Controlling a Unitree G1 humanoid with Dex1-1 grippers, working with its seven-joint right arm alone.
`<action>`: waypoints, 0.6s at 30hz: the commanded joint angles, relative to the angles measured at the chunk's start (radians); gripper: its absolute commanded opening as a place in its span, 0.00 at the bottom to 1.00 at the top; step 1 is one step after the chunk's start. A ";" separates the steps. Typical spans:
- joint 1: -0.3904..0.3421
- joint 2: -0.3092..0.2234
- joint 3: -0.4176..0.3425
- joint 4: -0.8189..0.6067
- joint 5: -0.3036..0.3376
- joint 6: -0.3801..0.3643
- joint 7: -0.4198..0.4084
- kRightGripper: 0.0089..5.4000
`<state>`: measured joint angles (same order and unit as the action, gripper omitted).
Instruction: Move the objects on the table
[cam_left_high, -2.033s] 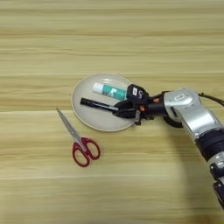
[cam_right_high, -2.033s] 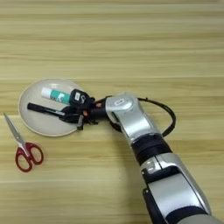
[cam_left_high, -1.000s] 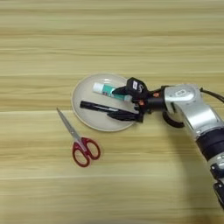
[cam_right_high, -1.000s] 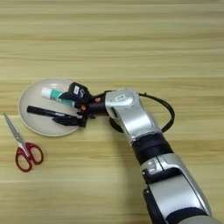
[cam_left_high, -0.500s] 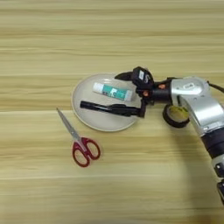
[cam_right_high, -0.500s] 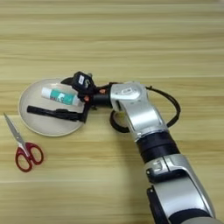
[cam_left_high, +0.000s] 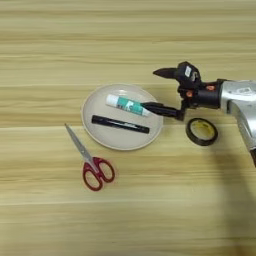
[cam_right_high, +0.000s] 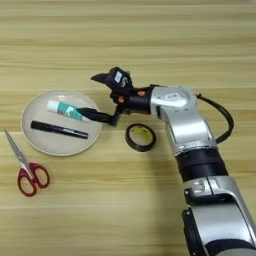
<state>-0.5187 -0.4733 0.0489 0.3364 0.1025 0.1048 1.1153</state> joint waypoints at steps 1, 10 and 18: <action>-0.053 -0.076 -0.053 0.016 0.010 -0.054 -0.027 0.99; -0.046 -0.126 -0.064 0.113 0.014 -0.103 0.013 0.99; -0.050 -0.158 -0.061 0.196 -0.005 -0.137 0.038 0.99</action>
<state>-0.4991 -0.5732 0.0109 0.5377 0.1017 0.0049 1.1747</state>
